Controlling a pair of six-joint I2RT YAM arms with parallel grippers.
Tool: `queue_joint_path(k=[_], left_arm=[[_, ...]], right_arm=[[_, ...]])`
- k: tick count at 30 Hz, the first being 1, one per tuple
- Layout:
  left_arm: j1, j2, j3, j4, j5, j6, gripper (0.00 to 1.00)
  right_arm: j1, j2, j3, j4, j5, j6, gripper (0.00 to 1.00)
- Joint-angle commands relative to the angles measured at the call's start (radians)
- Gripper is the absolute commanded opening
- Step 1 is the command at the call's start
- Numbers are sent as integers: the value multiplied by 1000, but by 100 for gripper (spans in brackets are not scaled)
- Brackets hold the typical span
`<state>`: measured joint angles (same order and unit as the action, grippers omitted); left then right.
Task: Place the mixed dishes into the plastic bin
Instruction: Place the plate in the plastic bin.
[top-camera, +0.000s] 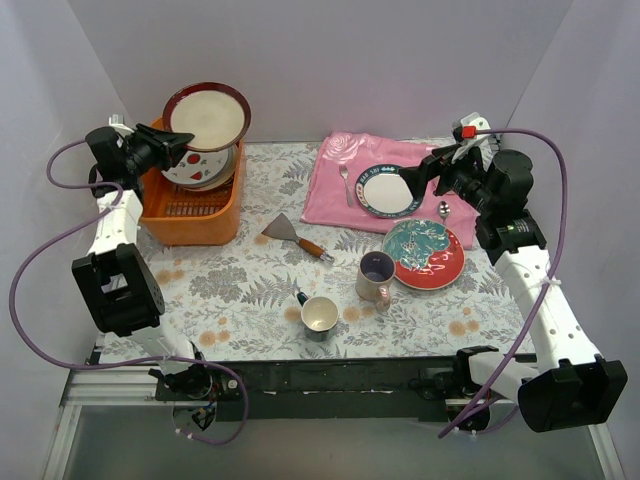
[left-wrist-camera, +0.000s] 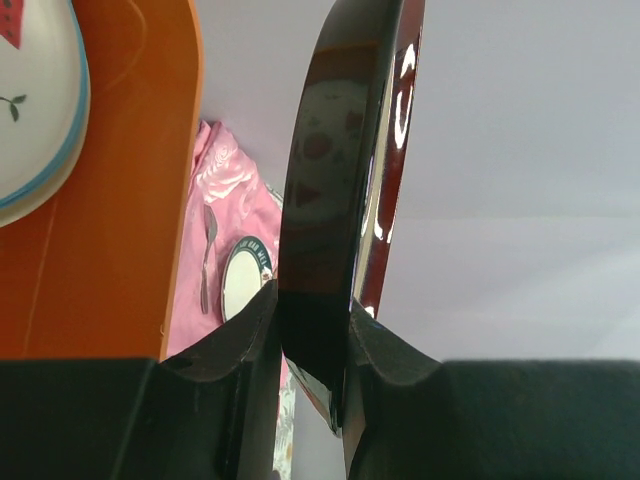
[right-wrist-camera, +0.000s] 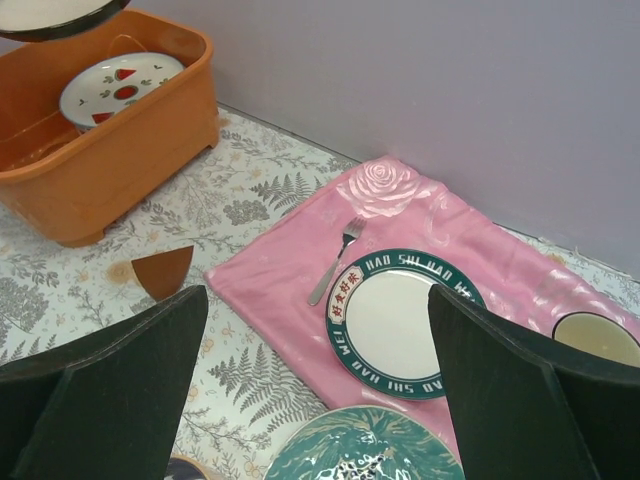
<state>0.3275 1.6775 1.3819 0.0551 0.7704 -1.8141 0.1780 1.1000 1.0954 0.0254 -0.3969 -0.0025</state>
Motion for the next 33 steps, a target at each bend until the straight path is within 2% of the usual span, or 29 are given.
queue_joint_path(k=[1, 19, 33], left_arm=[[28, -91, 46, 95, 12, -10, 0], [84, -45, 55, 57, -39, 35, 0], [100, 50, 77, 43, -100, 93, 0]], right_arm=[[-14, -2, -12, 41, 7, 24, 98], [-60, 14, -46, 33, 0, 56, 98], [-75, 18, -57, 27, -28, 55, 98]])
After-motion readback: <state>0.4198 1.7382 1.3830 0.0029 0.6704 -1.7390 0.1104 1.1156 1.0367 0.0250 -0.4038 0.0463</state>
